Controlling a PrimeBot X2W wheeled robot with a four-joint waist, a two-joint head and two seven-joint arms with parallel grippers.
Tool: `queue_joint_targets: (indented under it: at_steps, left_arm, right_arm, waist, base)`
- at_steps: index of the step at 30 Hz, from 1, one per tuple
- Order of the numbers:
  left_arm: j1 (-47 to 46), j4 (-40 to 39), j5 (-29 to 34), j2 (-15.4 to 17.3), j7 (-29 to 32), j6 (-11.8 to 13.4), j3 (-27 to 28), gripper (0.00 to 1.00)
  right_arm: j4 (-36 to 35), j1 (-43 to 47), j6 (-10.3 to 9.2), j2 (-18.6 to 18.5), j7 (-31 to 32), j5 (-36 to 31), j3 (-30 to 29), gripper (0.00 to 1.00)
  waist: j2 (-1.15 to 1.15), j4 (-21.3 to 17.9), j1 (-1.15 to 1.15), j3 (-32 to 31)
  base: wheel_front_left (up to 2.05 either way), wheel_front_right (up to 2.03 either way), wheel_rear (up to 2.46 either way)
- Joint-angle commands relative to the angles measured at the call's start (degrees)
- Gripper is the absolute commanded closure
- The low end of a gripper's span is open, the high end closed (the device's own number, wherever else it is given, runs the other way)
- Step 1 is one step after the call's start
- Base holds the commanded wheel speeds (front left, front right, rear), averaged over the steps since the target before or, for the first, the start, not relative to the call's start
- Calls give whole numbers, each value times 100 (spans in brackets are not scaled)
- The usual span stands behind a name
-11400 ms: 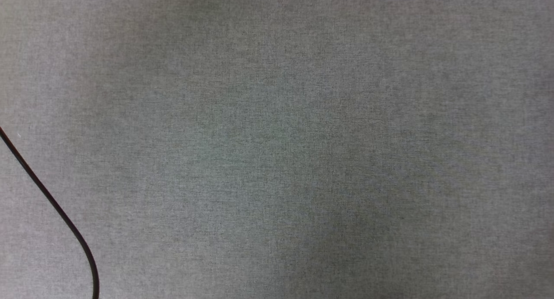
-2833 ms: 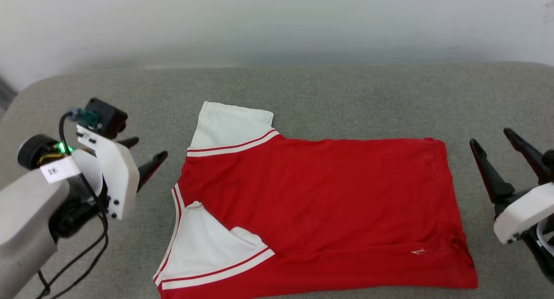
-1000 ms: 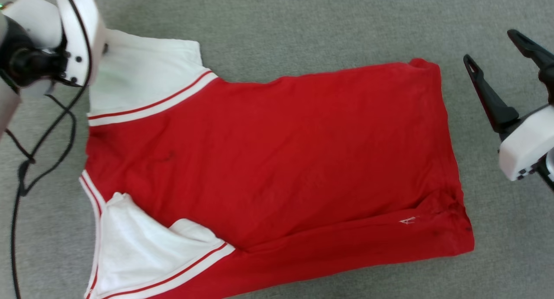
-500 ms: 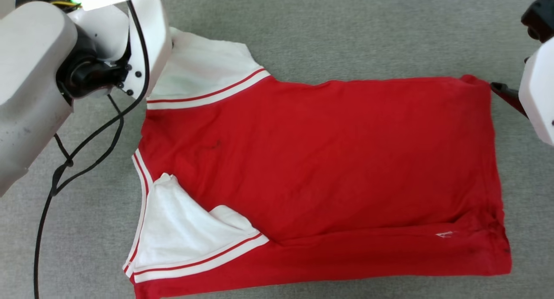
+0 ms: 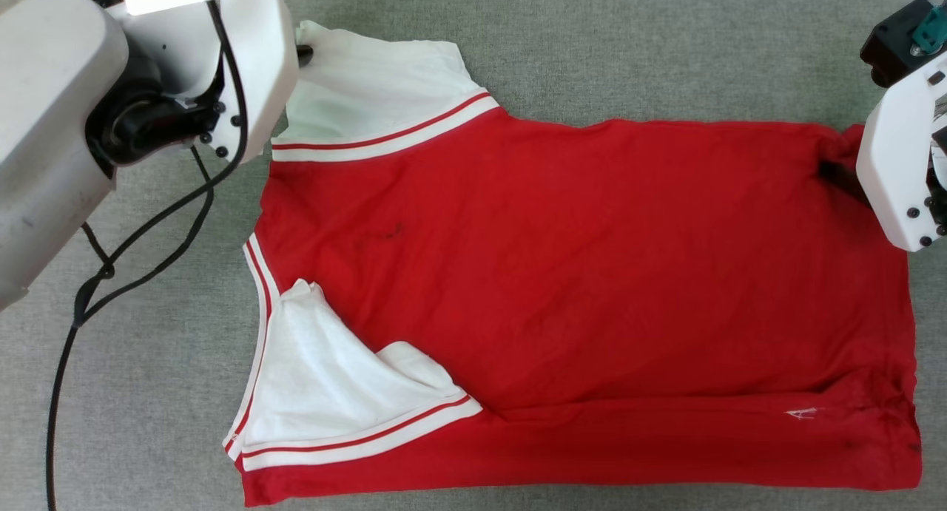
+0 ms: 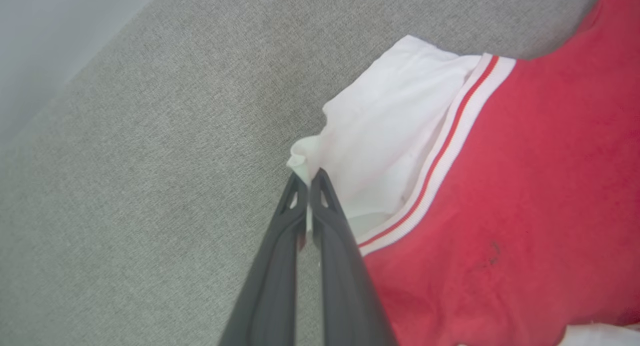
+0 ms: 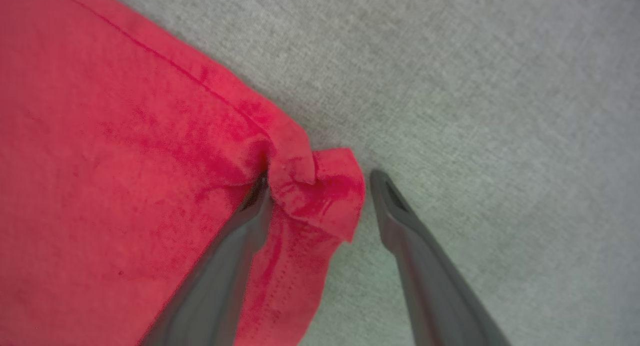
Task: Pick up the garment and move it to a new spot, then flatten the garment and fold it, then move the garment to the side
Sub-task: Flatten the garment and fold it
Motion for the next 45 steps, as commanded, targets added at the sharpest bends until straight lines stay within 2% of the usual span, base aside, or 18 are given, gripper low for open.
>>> queue_joint_targets:
  at_steps: [1,8,16,20,23,34,41,45]
  left_arm:
    - [-4,13,-54,46,-77,-2,-47,100]
    - [180,2,-140,53,-397,-2,-161,100]
    - [759,-476,-193,398,-788,-2,-315,100]
    - [1223,-731,-227,602,-945,-2,-349,100]
    - [1599,-904,-267,746,-1066,5,-361,100]
    - [3066,-1456,-429,1145,-1352,280,-388,100]
    - [3928,-1417,-430,1127,-1527,429,-391,100]
    - [4255,-1245,-382,1050,-1604,430,-391,100]
  right_arm:
    - [203,258,19,149,-98,106,321,100]
    - [335,31,6,21,-838,134,233,100]
    - [328,419,9,31,-1973,259,274,100]
    - [277,819,9,-54,-2325,327,340,100]
    - [214,1125,9,-127,-2487,354,371,100]
    - [-3,2481,9,-367,-3037,530,170,100]
    - [-56,3212,9,-374,-3204,610,12,100]
    - [15,3501,9,-257,-3232,587,-5,100]
  waist:
    - [0,-22,1,-56]
    - [0,-23,1,-428]
    - [0,14,1,-1149]
    - [0,30,1,-1509]
    - [0,40,1,-1725]
    - [0,46,1,-2235]
    - [0,0,1,-2306]
    - [0,-10,1,-2263]
  base:
    - [0,0,0]
    - [0,0,0]
    - [0,0,0]
    - [0,0,0]
    - [0,0,0]
    - [0,0,0]
    - [0,0,0]
    - [0,0,0]
